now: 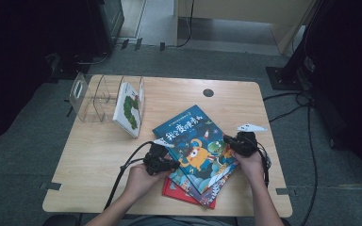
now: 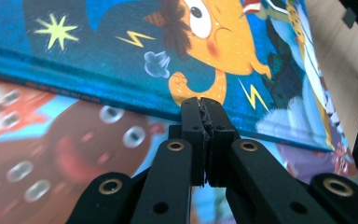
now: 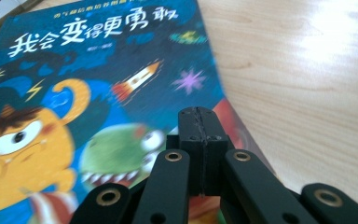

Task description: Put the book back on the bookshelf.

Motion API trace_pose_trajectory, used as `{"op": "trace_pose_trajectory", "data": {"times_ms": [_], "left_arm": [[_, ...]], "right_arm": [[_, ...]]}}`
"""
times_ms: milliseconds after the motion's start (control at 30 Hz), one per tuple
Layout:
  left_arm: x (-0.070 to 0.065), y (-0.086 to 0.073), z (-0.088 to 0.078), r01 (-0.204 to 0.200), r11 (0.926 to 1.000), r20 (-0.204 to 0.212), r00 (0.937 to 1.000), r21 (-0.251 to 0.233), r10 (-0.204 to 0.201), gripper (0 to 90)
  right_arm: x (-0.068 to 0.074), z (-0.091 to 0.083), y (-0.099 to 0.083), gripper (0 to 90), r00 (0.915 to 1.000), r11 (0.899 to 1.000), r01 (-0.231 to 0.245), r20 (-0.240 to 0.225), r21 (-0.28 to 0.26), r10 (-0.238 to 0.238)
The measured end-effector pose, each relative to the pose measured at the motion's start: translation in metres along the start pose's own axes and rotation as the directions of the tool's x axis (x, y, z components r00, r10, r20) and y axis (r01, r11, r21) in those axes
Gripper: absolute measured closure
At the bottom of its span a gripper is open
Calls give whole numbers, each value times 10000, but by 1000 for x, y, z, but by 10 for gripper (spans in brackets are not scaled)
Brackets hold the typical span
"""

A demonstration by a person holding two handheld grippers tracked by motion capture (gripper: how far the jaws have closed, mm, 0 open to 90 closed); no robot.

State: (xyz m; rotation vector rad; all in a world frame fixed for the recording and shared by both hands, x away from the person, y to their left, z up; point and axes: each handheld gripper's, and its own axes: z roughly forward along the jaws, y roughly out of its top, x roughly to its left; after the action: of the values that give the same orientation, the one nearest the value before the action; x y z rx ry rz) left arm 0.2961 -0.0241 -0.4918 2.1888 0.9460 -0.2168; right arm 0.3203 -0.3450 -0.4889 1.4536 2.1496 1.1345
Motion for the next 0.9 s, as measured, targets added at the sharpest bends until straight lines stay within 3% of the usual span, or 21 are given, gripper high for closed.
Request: {"op": "trace_pose_trajectory", "data": {"times_ms": [100,200,367,567,800,900], "left_arm": [[-4,5,4,-249,9995,15,9997,205,248,891],[1,10,-3,-316,9993,-152,9994,223,319,878],[24,20,-24,190,9996,-400,9990,-190,-198,879],[47,27,-40,417,9984,-813,9957,-370,-445,878],[64,33,-50,730,9956,-788,9939,-589,-775,878],[68,36,-51,916,9935,-539,9940,-679,-954,869]], "right_arm": [[-1,-4,-5,900,10000,10000,-65,39,32,65],[-2,-10,-10,900,9998,9999,-128,140,32,127],[-8,-19,-20,900,9988,9994,-353,347,52,351],[-12,-29,-29,900,9968,9981,-623,501,-14,623],[-15,-44,-42,900,9922,9949,-999,736,-137,1006],[-15,-49,-47,900,9904,9934,-1139,768,-153,1148]]}}
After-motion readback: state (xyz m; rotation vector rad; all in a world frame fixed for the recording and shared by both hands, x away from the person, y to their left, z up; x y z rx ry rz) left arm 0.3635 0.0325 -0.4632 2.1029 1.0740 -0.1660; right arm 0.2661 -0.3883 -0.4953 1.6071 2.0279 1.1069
